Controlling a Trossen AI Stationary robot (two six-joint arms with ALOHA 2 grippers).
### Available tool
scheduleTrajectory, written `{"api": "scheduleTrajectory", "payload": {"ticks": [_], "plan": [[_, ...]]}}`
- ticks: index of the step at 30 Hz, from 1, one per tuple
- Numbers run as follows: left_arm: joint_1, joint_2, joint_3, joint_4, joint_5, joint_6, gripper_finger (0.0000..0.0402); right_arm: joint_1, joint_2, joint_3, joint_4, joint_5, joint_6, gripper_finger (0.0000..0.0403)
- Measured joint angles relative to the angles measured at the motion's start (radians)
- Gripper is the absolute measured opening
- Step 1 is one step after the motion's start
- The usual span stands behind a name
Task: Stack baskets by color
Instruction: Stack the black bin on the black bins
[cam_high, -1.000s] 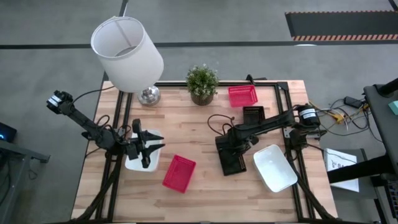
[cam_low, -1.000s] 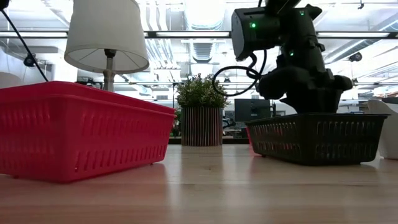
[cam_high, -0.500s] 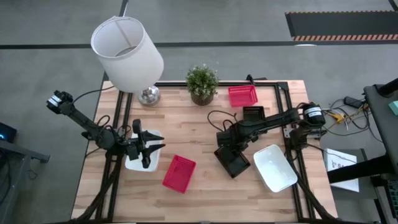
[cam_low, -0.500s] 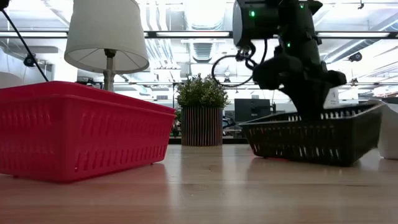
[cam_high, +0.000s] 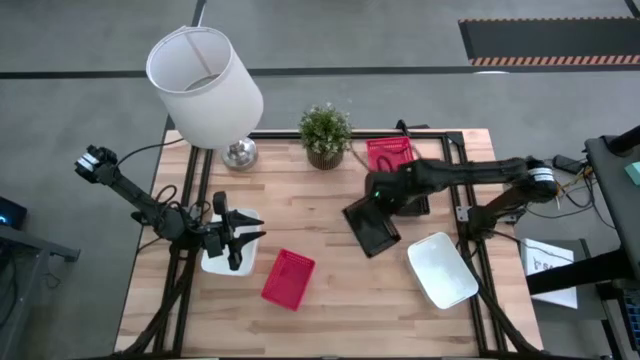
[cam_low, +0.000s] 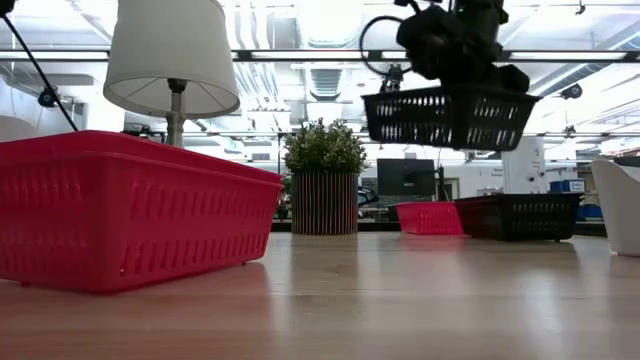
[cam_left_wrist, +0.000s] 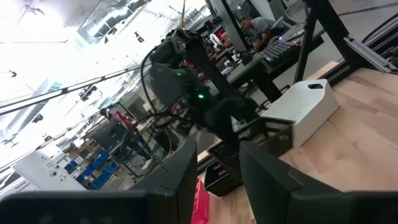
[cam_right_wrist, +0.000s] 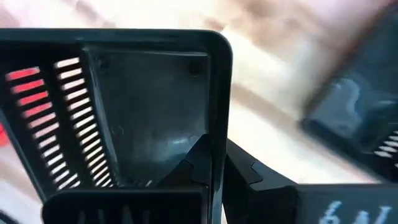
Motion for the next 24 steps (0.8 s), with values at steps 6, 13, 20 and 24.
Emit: {"api": "scheduleTrajectory", "payload": {"ticks": [6,13,20,24], "plan": [[0.000,0.000,0.000,0.000,0.000,0.000,0.0105,-0.122,-0.090,-0.001,-0.170,0.044,-0.044,0.0008],[0.000,0.000,0.000,0.000,0.000,0.000,0.0105,-0.319,-0.152,-0.023,-0.207,0.058,-0.158,0.0008],[0.000,0.000,0.000,-0.001,0.000,0.000,0.0105,-0.539,-0.181,-0.050,-0.250,0.049,-0.301,0.0008],[0.000,-0.001,0.000,-0.001,0.000,0.000,0.0105,-0.633,-0.187,-0.062,-0.249,0.017,-0.372,0.0008]]}}
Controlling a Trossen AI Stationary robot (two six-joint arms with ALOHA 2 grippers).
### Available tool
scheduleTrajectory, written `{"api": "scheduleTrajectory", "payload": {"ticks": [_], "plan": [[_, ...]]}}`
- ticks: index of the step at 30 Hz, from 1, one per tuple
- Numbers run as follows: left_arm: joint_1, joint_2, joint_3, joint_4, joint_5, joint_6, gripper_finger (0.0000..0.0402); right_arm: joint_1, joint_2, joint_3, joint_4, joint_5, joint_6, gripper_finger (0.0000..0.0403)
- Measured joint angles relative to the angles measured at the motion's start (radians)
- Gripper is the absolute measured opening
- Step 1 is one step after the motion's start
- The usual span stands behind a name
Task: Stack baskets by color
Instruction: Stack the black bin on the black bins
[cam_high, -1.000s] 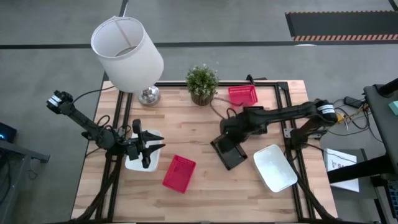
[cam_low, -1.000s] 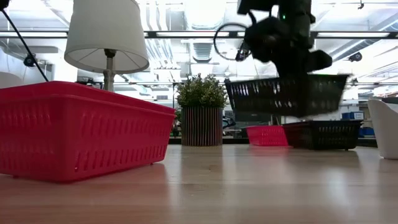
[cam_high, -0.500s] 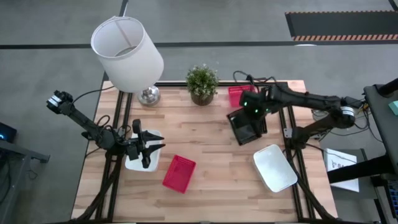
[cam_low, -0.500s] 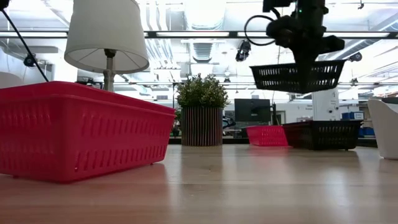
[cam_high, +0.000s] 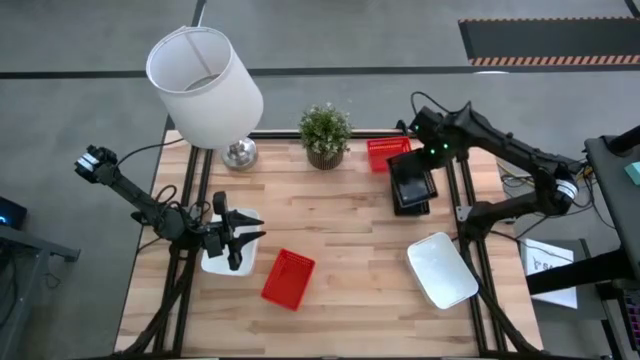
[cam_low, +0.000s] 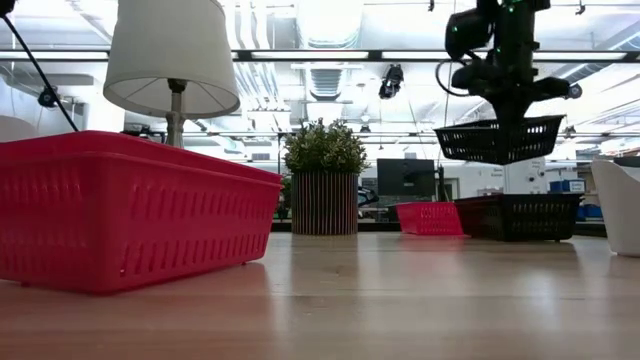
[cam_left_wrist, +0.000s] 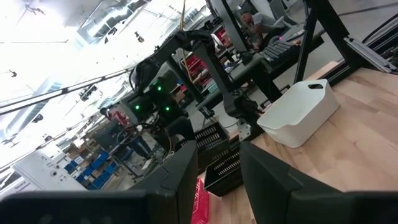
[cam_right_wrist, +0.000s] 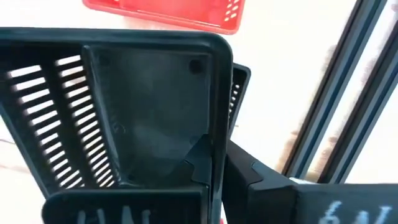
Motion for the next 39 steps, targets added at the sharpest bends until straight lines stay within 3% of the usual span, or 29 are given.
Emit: {"api": "scheduleTrajectory", "payload": {"ticks": [8,16,26,39], "plan": [[0.000,0.001,0.000,0.000,0.000,0.000,0.0105,-0.088,-0.002,-0.079,0.021,-0.039,-0.053,0.0008],[0.000,0.001,0.000,0.000,0.000,-0.001,0.0105,-0.093,-0.001,-0.198,0.195,-0.141,-0.043,0.0008],[0.000,-0.001,0.000,0.000,0.000,-0.003,0.0105,-0.093,-0.001,-0.259,0.227,-0.127,-0.026,0.0011],[0.000,0.000,0.000,0.000,0.000,-0.003,0.0105,-0.093,-0.001,-0.232,0.175,-0.115,-0.034,0.0089]]}}
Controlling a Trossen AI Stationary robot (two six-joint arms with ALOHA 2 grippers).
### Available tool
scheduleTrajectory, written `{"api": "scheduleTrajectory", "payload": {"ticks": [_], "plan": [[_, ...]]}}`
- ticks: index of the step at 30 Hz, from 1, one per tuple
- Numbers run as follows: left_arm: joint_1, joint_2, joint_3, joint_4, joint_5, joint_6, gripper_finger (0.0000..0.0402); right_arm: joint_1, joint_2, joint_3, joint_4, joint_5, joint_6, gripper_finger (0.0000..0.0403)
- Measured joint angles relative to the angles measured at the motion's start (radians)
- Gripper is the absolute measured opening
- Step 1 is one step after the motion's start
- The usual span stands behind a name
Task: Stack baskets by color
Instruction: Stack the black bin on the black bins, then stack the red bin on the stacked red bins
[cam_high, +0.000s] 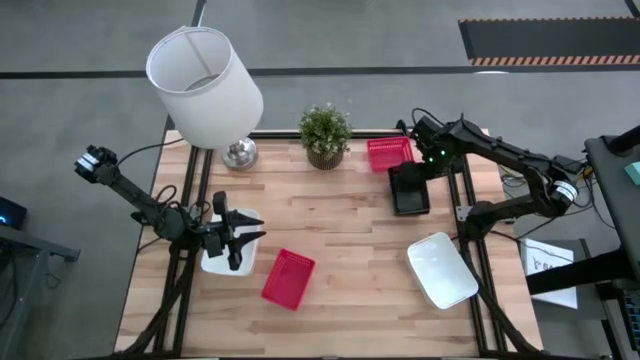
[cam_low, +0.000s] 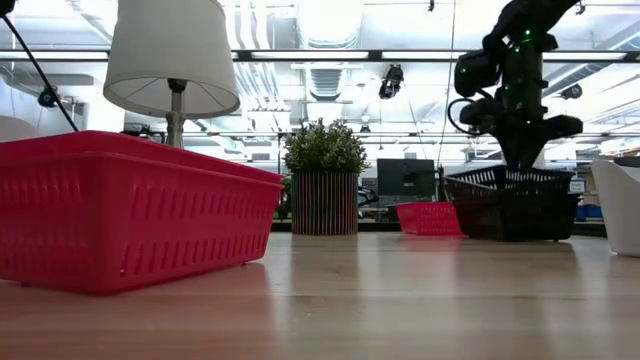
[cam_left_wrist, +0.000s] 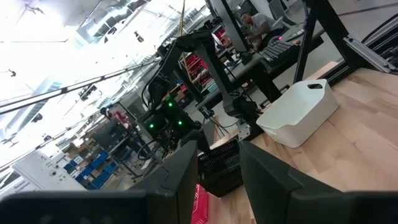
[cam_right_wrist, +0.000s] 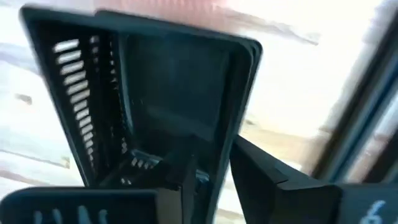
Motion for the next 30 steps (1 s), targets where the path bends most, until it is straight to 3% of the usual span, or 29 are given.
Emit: {"api": "scheduleTrajectory", "payload": {"ticks": [5,10,17,21,24,27,30], "plan": [[0.000,0.000,0.000,0.000,0.000,0.000,0.0105,0.000,0.000,0.044,-0.104,0.000,-0.026,0.0099],[0.000,0.000,0.000,0.000,0.000,0.000,0.0105,0.000,0.000,0.085,-0.094,0.010,-0.038,0.0081],[0.000,0.003,0.000,0.001,0.000,-0.016,0.0105,0.005,0.001,0.014,0.203,0.065,-0.114,0.0017],[0.000,0.013,0.000,0.001,0.000,-0.023,0.0105,0.015,0.001,-0.091,0.438,0.070,-0.155,0.0009],[0.000,0.025,0.001,0.001,0.000,-0.040,0.0105,0.027,-0.006,-0.132,0.483,0.075,-0.200,0.0009],[0.000,0.035,0.001,0.001,0.000,-0.121,0.0105,0.099,-0.066,-0.147,0.488,0.103,-0.216,0.0009],[0.000,0.056,0.000,0.002,-0.023,-0.221,0.0105,0.235,-0.153,-0.168,0.535,0.208,-0.204,0.0009]]}}
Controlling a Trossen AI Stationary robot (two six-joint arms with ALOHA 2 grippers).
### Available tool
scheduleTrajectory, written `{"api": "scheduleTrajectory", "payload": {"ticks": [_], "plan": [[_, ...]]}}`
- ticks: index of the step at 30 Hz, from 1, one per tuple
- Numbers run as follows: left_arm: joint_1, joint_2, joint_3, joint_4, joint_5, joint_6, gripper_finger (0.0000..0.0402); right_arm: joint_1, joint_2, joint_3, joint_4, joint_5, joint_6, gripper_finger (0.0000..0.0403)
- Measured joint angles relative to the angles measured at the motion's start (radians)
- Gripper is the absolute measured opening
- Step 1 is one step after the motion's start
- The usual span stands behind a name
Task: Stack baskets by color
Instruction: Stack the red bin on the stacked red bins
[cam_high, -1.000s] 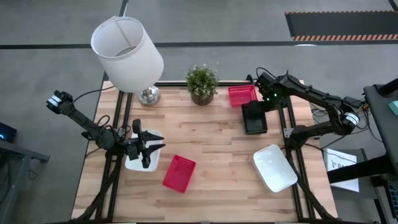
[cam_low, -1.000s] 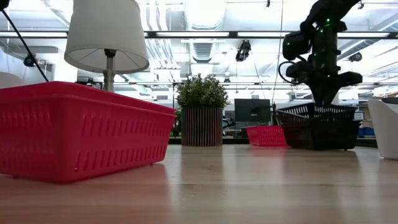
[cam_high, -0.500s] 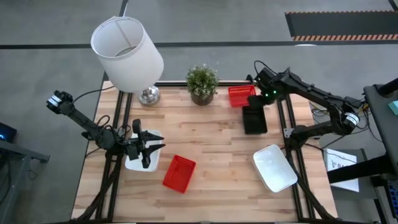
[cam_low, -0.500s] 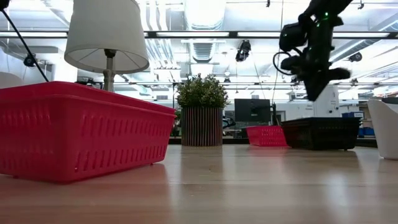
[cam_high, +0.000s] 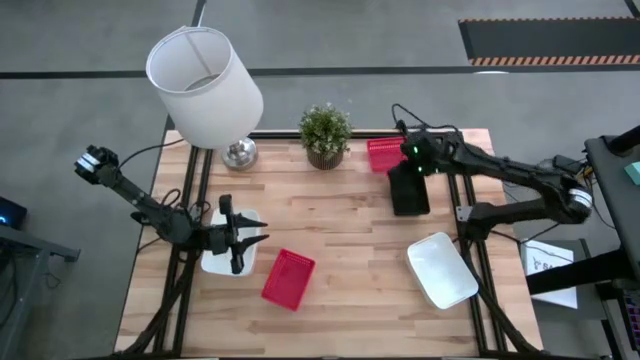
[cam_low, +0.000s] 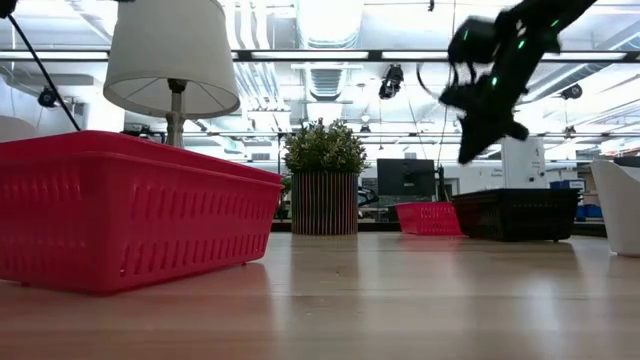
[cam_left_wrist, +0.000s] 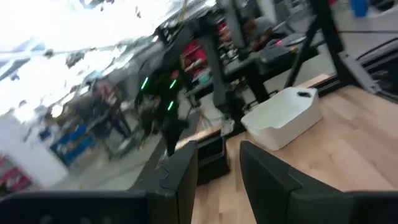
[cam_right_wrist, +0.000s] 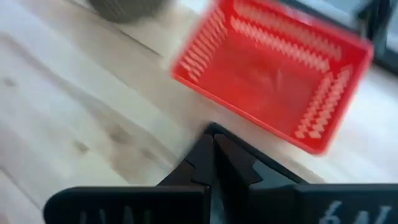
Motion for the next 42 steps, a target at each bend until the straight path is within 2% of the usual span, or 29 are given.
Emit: {"api": "scheduleTrajectory", "payload": {"ticks": [3,7,11,14,17,24,36,42], "plan": [[0.000,0.028,0.001,-0.002,-0.050,-0.065,0.0105,0.158,-0.076,-0.027,0.078,0.092,0.002,0.0009],[0.001,0.061,0.010,-0.001,-0.060,-0.103,0.0105,0.344,-0.126,-0.041,0.153,0.194,-0.003,0.0009],[0.001,0.091,0.023,0.000,-0.061,-0.145,0.0105,0.511,-0.121,-0.050,0.196,0.279,-0.048,0.0009],[0.001,0.115,0.025,-0.001,-0.062,-0.187,0.0105,0.612,-0.097,-0.076,0.293,0.332,-0.071,0.0009],[0.001,0.136,0.025,-0.001,-0.062,-0.227,0.0105,0.688,-0.066,-0.122,0.426,0.342,-0.109,0.0009],[0.001,0.159,0.025,-0.001,-0.062,-0.268,0.0105,0.732,0.017,-0.172,0.629,0.328,-0.114,0.0021],[0.001,0.161,0.025,0.000,-0.064,-0.274,0.0105,0.733,0.202,-0.025,0.633,0.301,-0.122,0.0156],[0.001,0.160,0.025,-0.001,-0.064,-0.274,0.0105,0.733,0.290,0.071,0.573,0.260,-0.151,0.0197]]}}
